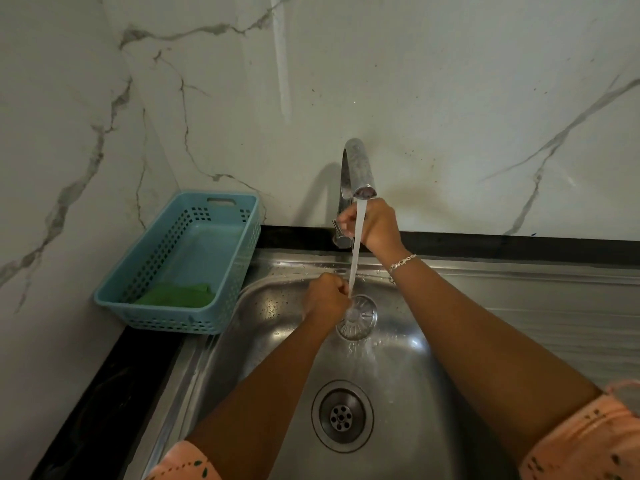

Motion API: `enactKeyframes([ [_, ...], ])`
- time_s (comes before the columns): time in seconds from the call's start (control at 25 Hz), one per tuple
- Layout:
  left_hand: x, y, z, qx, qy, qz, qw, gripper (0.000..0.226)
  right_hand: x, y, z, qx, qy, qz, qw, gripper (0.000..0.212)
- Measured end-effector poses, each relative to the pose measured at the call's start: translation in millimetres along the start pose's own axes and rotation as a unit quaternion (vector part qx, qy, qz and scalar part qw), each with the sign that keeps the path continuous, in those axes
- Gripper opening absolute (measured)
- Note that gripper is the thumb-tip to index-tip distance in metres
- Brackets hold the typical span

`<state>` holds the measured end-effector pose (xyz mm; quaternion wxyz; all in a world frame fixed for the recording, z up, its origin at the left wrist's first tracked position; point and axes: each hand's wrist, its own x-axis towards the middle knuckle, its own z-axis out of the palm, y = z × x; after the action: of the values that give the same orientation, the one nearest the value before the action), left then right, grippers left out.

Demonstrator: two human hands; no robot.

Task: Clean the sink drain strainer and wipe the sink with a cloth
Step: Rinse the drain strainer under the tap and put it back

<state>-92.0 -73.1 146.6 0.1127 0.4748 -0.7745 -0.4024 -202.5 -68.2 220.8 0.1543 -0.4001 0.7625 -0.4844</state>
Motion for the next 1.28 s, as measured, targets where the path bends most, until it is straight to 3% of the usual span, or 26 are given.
enactKeyframes([
  [0.2, -5.3, -3.2, -0.1, 0.051, -0.002, 0.050, 0.997, 0.014, 31.8, 4.8, 14.8, -0.106, -0.100, 0.004, 0.989, 0.022],
  [0.6, -8.5, -16.9, -6.0, 0.070, 0.005, 0.071, 0.995, 0.016, 24.5, 9.2, -5.3, -0.053, -0.046, -0.043, 0.997, 0.017],
  [0.84, -13.3, -38.4, -5.9, 0.064, 0.024, -0.003, 0.998, 0.017, -40.5, 27.4, -1.1, -0.187, -0.072, -0.078, 0.976, 0.025],
  [0.96, -21.1, -57.8, -0.5, 0.082, 0.020, -0.041, 0.996, 0.019, -104.0, 63.1, 16.2, -0.255, -0.201, -0.039, 0.945, 0.047],
  [1.04, -29.0, -71.5, 6.2, 0.090, 0.020, -0.060, 0.994, 0.020, -133.8, 86.2, 27.8, -0.275, -0.240, 0.009, 0.931, 0.050],
  [1.28, -40.1, -90.1, 27.2, 0.103, 0.008, -0.091, 0.991, 0.021, -169.4, 130.2, 50.3, -0.104, -0.167, 0.202, 0.959, 0.013],
])
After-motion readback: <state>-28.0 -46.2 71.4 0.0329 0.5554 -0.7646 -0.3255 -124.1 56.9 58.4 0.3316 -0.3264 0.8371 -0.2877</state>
